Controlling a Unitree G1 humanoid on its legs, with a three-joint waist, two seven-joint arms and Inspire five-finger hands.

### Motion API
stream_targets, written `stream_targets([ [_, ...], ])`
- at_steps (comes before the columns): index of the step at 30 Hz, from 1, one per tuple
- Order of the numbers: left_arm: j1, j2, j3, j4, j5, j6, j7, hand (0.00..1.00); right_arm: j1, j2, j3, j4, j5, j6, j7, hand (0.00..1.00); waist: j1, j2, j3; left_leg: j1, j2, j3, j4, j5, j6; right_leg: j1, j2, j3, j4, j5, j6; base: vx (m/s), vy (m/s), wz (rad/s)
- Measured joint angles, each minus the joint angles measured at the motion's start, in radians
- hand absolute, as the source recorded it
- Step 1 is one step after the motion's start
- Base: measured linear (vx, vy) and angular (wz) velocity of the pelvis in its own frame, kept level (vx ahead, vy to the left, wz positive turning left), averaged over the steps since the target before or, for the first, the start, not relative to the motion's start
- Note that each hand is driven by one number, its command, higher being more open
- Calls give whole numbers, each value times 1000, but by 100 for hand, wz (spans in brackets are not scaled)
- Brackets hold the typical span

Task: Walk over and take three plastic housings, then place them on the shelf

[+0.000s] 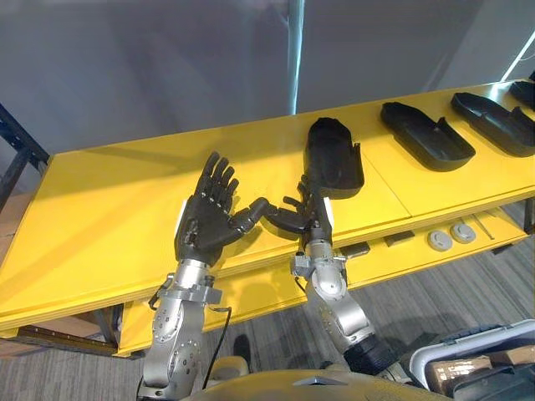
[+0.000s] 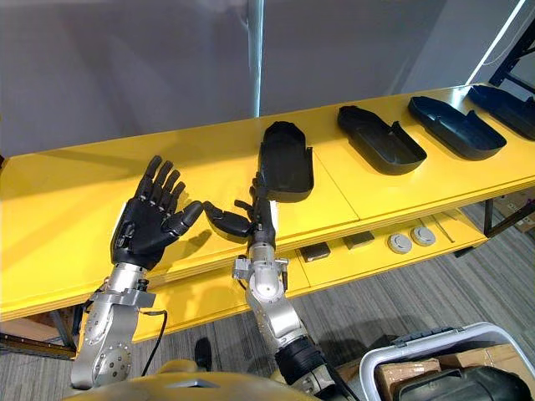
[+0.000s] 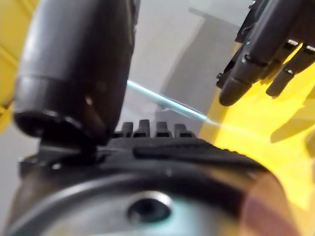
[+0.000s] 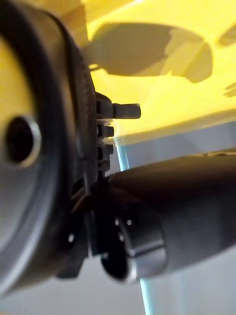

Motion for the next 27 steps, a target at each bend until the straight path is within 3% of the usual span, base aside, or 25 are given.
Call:
stream_targets([
  [7,9,6,-9,0,0,0,2,100,33,0,-20,-28,0,0,37,100,-5,0,-1,1,0,2,0,-1,0,0,-1,2,0,0,0,0,0,0],
  [13,60,19,-1,1,1,0,0,100,127,-48,-62,-165,38,21,155,100,-9,0,-1,3,-1,7,0,-4,0,1,-1,7,-4,1,1,3,1,-1],
  [22,78,25,16,0,1,3,1,100,236,-129,-298,-461,110,26,266,100,-44,-4,-8,18,2,33,0,-16,-1,4,1,37,-16,6,5,19,3,-10],
  [25,78,26,16,-6,1,14,-2,100,255,-149,-316,-475,128,26,326,100,-52,-4,-8,21,5,42,0,-19,-3,0,3,47,-16,6,6,21,-3,-10],
  [27,78,29,18,-17,3,24,-2,100,269,-171,-330,-476,126,26,423,100,-51,-5,-9,24,7,49,0,-22,-5,1,4,50,-17,6,6,33,-8,-8],
])
